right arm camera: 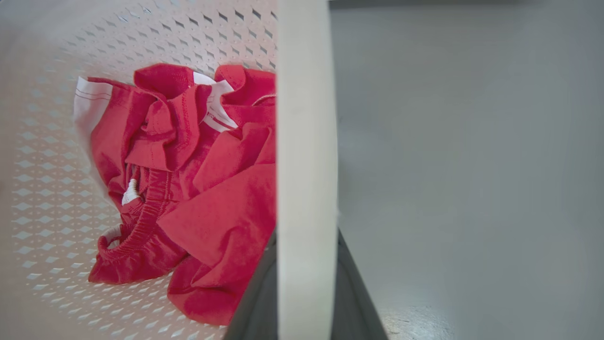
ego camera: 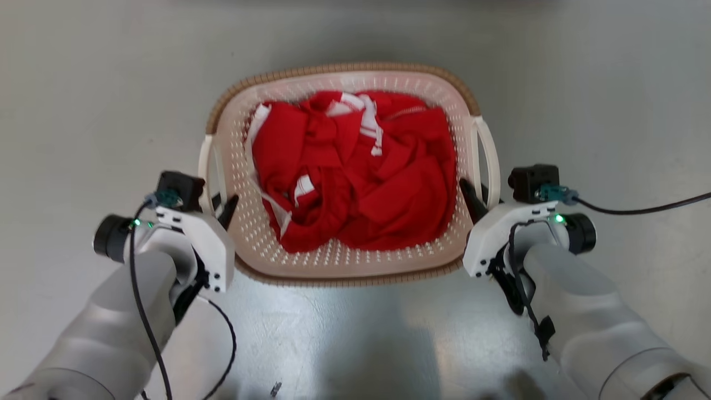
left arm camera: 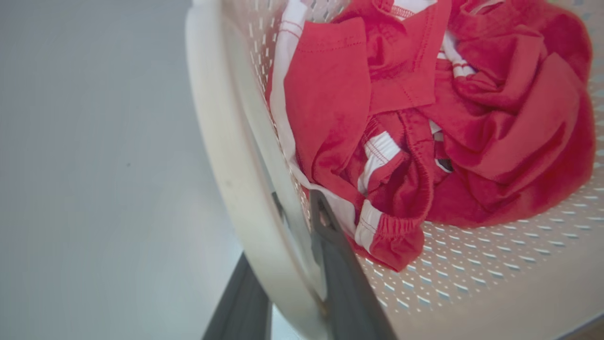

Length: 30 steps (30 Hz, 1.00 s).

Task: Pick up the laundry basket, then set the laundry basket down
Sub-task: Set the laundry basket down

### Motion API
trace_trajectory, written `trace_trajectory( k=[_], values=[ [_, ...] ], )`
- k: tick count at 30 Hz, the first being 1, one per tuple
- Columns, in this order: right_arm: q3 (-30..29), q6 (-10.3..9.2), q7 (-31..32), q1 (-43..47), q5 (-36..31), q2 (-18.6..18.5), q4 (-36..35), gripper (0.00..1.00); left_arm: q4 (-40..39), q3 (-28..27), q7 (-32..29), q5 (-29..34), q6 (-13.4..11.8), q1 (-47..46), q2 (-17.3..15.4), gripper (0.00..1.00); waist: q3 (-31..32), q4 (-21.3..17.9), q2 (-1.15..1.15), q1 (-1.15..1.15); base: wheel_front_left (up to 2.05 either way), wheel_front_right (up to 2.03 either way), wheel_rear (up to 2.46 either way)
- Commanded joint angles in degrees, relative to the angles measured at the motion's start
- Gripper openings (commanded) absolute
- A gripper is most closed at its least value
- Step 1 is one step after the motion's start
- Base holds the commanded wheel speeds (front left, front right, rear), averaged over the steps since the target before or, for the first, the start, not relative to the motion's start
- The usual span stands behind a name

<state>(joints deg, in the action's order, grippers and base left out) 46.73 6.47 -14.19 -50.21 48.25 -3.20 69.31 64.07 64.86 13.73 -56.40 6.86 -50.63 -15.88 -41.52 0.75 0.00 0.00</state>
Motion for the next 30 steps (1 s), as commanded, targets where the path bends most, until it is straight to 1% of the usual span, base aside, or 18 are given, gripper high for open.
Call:
trace_trajectory(
  k=[1, 10, 11, 16, 22, 30],
  values=[
    [-0.3, 1.02, -0.8, 1.1, -2.4, 0.3, -1.1, 0.00, 0.0, -1.2, 1.0, 0.8, 0.4, -1.7, -4.0, 0.00, -1.6, 0.2, 0.00, 0.00, 0.00, 0.00, 0.00],
    [-10.3, 1.02, -0.8, 1.9, -12.1, 0.3, -4.5, 0.00, -2.9, -3.5, 1.2, 2.0, 0.5, -2.5, -7.1, 0.00, -5.4, 0.0, 0.00, 0.00, 0.00, 0.00, 0.00],
    [-10.3, 1.02, -0.8, 1.9, -12.1, 0.3, -4.5, 0.00, -2.9, -3.5, 1.2, 2.0, 0.5, -2.5, -7.1, 0.00, -5.4, 0.0, 0.00, 0.00, 0.00, 0.00, 0.00],
    [-13.9, 1.02, -0.8, 2.9, -15.4, 0.3, -6.2, 0.00, -3.9, -4.6, 1.3, 3.5, 0.6, -3.0, -8.0, 0.00, -7.1, 0.0, 0.00, 0.00, 0.00, 0.00, 0.00],
    [-15.3, 1.02, -0.8, 4.1, -15.4, 0.3, -7.7, 0.00, -4.4, -5.3, 1.3, 5.0, 0.6, -3.5, -8.4, 0.00, -8.7, 0.0, 0.00, 0.00, 0.00, 0.00, 0.00],
    [-13.6, 1.02, -0.8, 4.3, -11.7, 0.3, -8.4, 0.00, -4.0, -5.6, 1.3, 6.2, 0.5, -4.1, -7.6, 0.00, -10.3, 0.4, 0.00, 0.00, 0.00, 0.00, 0.00]
  ],
)
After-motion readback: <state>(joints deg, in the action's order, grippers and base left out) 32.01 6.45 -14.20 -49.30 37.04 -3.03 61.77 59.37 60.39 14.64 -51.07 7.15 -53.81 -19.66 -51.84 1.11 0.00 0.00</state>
